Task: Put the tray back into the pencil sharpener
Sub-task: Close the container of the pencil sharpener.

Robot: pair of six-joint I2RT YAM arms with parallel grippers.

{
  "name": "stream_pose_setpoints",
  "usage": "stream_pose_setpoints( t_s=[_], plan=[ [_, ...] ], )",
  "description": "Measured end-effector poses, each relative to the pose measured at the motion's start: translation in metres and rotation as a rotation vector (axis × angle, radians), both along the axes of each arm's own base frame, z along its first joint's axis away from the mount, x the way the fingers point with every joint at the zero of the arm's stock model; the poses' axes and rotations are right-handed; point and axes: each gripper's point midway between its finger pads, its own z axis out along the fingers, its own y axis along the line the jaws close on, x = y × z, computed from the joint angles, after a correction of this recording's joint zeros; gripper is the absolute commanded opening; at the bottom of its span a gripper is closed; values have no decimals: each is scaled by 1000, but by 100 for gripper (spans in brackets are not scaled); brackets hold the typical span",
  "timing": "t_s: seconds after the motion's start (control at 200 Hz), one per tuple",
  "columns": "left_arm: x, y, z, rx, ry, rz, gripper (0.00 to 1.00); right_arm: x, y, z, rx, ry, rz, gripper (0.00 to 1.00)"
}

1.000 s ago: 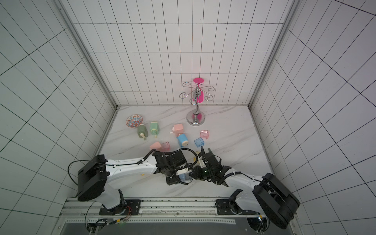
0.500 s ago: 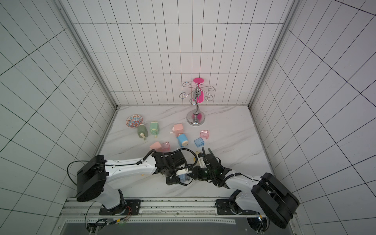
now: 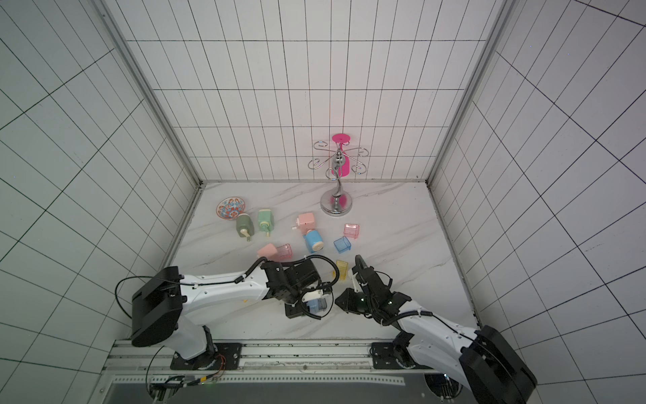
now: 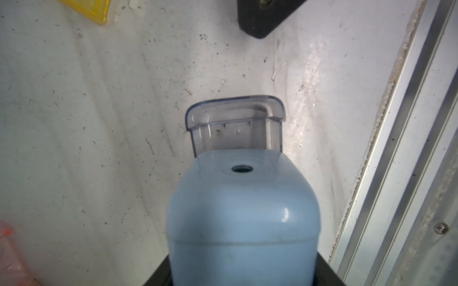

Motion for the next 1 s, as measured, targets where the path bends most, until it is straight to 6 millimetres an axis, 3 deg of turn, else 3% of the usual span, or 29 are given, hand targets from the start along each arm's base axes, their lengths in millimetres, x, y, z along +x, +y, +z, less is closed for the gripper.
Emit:
stream_pose_setpoints(
  t_s=[0.465, 0.79, 0.855, 0.999],
  plan=[
    [0, -3, 0, -15, -5, -2, 34, -5, 49, -3, 89, 15, 110, 17],
    [0, -2, -1, -20, -3, 9, 32, 3, 62, -2, 137, 8, 69, 17],
    [0, -2, -1, -20, -2, 12, 28, 6, 62, -2, 142, 4, 55, 17],
    [0, -3, 0, -26, -4, 17, 11, 4, 56, 5, 126, -20, 31, 18]
  ],
)
